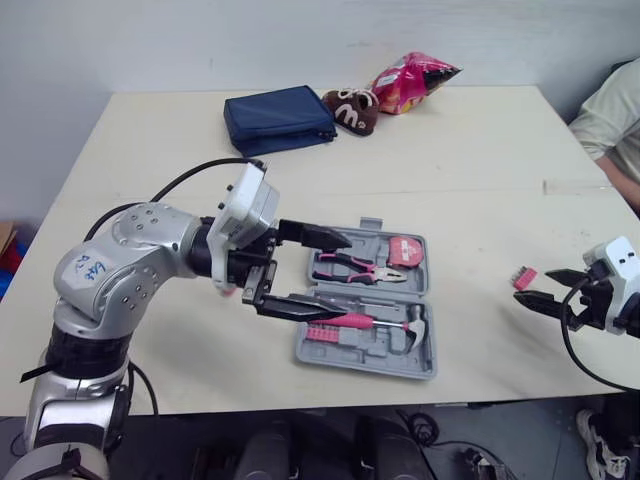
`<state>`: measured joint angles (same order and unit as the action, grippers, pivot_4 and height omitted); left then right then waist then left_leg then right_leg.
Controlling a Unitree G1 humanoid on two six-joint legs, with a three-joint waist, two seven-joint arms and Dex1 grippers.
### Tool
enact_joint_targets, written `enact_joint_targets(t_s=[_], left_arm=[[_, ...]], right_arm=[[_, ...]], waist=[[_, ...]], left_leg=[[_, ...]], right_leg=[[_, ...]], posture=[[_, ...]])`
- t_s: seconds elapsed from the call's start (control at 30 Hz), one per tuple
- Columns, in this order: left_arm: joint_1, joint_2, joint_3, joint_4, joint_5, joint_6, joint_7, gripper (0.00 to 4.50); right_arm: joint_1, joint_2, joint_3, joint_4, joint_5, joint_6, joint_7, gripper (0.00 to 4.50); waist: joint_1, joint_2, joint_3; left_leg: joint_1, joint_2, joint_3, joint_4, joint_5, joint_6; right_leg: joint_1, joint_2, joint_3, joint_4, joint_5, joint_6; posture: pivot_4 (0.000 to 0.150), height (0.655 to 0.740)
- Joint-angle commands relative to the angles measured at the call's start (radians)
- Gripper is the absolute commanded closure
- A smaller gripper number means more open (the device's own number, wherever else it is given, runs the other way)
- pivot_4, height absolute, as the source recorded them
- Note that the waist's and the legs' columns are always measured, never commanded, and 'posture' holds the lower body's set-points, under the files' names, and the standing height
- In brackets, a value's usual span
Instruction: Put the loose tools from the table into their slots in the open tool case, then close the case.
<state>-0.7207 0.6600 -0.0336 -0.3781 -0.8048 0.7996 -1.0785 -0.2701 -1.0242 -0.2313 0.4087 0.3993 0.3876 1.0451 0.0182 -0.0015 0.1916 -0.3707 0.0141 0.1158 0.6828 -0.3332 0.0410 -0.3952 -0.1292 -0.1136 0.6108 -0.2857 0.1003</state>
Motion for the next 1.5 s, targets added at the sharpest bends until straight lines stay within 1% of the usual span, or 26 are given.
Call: enact_joint_targets(t_s=[0.03,0.2,0.3,0.4,0.57,0.73,0.83,0.87,0.9,0.93,1.0,1.07,1.17,1.23,1.3,1.33,1.37,1.43,1.5], left_arm=[[-0.017,-0.003,-0.003,-0.005,0.012,-0.021,0.004,0.03],[-0.007,-0.002,0.000,-0.015,0.013,-0.029,0.007,0.03],[-0.005,-0.002,0.001,-0.015,0.018,-0.037,0.010,0.03],[-0.004,0.001,0.001,-0.015,0.022,-0.043,0.010,0.03],[-0.006,0.003,0.005,-0.013,0.032,-0.047,0.017,0.03],[-0.013,0.002,0.004,-0.018,0.031,-0.043,0.028,0.03],[-0.018,-0.001,0.001,-0.020,0.035,-0.045,0.037,0.00],[-0.020,-0.002,0.000,-0.018,0.035,-0.044,0.040,0.00],[-0.022,-0.003,-0.001,-0.016,0.036,-0.044,0.041,0.00],[-0.024,-0.003,-0.001,-0.015,0.036,-0.044,0.042,0.00],[-0.025,-0.003,-0.004,-0.010,0.040,-0.047,0.041,0.00],[-0.023,-0.004,-0.004,-0.008,0.041,-0.049,0.042,0.00],[-0.019,-0.009,-0.006,-0.008,0.038,-0.049,0.043,0.00],[-0.018,-0.012,-0.006,-0.007,0.037,-0.049,0.043,0.00],[-0.018,-0.027,-0.019,-0.005,0.041,-0.058,0.042,0.00],[-0.020,-0.033,-0.025,-0.004,0.043,-0.061,0.041,0.00],[-0.021,-0.038,-0.029,-0.002,0.044,-0.062,0.039,0.00],[-0.026,-0.044,-0.036,0.005,0.044,-0.066,0.027,0.00],[-0.032,-0.053,-0.052,0.019,0.051,-0.077,0.008,0.00]], right_arm=[[-0.075,-0.013,0.037,0.134,-0.070,-0.095,0.057,0.00],[-0.184,0.004,0.091,0.294,-0.137,-0.191,0.101,0.00],[-0.238,0.017,0.116,0.372,-0.169,-0.217,0.125,0.00],[-0.267,0.028,0.123,0.414,-0.185,-0.237,0.148,0.00],[-0.319,0.053,0.132,0.497,-0.222,-0.280,0.132,0.00],[-0.347,0.067,0.138,0.557,-0.238,-0.273,0.139,0.00],[-0.332,0.067,0.132,0.551,-0.234,-0.268,0.144,0.82],[-0.319,0.065,0.127,0.534,-0.228,-0.262,0.145,1.31],[-0.304,0.063,0.120,0.512,-0.220,-0.255,0.145,1.89],[-0.292,0.062,0.113,0.494,-0.214,-0.250,0.145,2.27],[-0.225,0.061,0.067,0.362,-0.161,-0.158,0.139,2.33],[-0.133,0.065,0.015,0.181,-0.098,-0.035,0.113,2.33],[0.014,0.091,-0.056,-0.110,-0.030,0.137,0.015,2.33],[0.071,0.107,-0.089,-0.233,-0.004,0.216,-0.046,2.33],[0.152,0.210,-0.171,-0.522,0.076,0.464,-0.239,2.33],[0.178,0.252,-0.203,-0.626,0.109,0.551,-0.309,2.33],[0.193,0.302,-0.234,-0.724,0.128,0.652,-0.385,2.33],[0.202,0.405,-0.278,-0.886,0.143,0.792,-0.513,2.33],[0.189,0.503,-0.299,-1.020,0.113,0.901,-0.648,2.33]], waist=[[0.002,0.000,0.000],[0.000,0.000,0.000],[-0.005,0.000,0.000],[-0.006,0.000,0.000],[-0.011,0.000,0.000],[-0.016,0.000,0.000],[-0.018,0.000,0.000],[-0.018,0.000,0.000],[-0.018,0.000,0.000],[-0.018,0.000,0.000],[-0.016,0.000,0.000],[-0.013,0.000,0.000],[-0.011,0.001,0.000],[-0.010,0.001,0.000],[-0.010,0.001,0.000],[-0.010,0.001,0.000],[-0.008,0.001,0.000],[-0.005,0.001,0.000],[-0.002,0.002,0.000]], left_leg=[[0.000,0.000,0.000,0.000,0.000,0.000],[-0.001,0.000,0.000,0.000,0.000,0.000],[0.000,0.000,0.000,0.001,0.000,0.000],[0.000,0.000,0.000,0.000,0.000,-0.001],[-0.001,0.000,0.000,0.000,0.000,-0.001],[-0.001,0.000,-0.001,0.000,0.000,-0.001],[-0.001,0.000,-0.001,0.000,0.000,-0.001],[-0.001,0.000,-0.001,0.000,0.000,-0.001],[-0.001,0.001,-0.001,0.000,0.000,-0.001],[-0.001,0.001,-0.001,0.000,0.000,-0.001],[-0.001,0.001,-0.002,0.000,0.000,-0.001],[-0.001,0.001,-0.003,0.000,0.000,-0.001],[-0.001,0.001,-0.003,0.000,0.000,-0.001],[-0.001,0.001,-0.003,0.001,0.000,-0.002],[-0.001,0.001,-0.003,0.001,0.000,-0.002],[-0.001,0.001,-0.002,0.001,0.000,-0.002],[0.000,0.002,-0.003,0.000,0.000,-0.003],[-0.001,0.004,-0.005,0.000,0.000,-0.006],[-0.002,0.004,-0.005,0.000,0.000,-0.007]], right_leg=[[0.000,0.000,0.000,0.000,0.000,0.000],[0.000,0.000,0.000,0.001,0.000,0.001],[0.000,0.000,0.000,0.000,0.000,0.001],[0.000,0.000,0.000,0.001,0.000,0.001],[0.000,0.000,0.000,0.001,0.000,0.001],[0.001,0.000,0.000,0.001,0.000,0.001],[0.001,0.000,0.000,0.002,0.000,0.001],[0.001,0.000,0.000,0.002,0.000,0.001],[0.001,0.000,0.000,0.002,0.000,0.001],[0.001,0.000,-0.001,0.002,0.000,0.001],[0.001,0.000,-0.001,0.002,0.000,0.001],[0.002,-0.001,-0.001,0.002,0.000,0.001],[0.001,-0.001,-0.002,0.002,0.000,0.001],[0.002,-0.001,-0.002,0.002,0.000,0.001],[0.001,-0.001,-0.001,0.002,0.000,0.001],[0.001,-0.002,-0.001,0.002,0.000,0.001],[0.001,-0.002,0.000,0.002,0.000,0.001],[0.000,-0.002,0.000,0.002,0.000,-0.001],[-0.001,-0.001,0.000,0.003,-0.001,-0.002]], posture=[[0.150,0.7338],[0.150,0.7338],[0.150,0.7338],[0.150,0.7338],[0.150,0.7338],[0.150,0.7338],[0.150,0.7338],[0.150,0.7338],[0.150,0.7338],[0.150,0.7338],[0.150,0.7338],[0.150,0.7338],[0.150,0.7338],[0.150,0.7338],[0.150,0.7338],[0.150,0.7338],[0.150,0.7338],[0.150,0.7338],[0.150,0.7338]])
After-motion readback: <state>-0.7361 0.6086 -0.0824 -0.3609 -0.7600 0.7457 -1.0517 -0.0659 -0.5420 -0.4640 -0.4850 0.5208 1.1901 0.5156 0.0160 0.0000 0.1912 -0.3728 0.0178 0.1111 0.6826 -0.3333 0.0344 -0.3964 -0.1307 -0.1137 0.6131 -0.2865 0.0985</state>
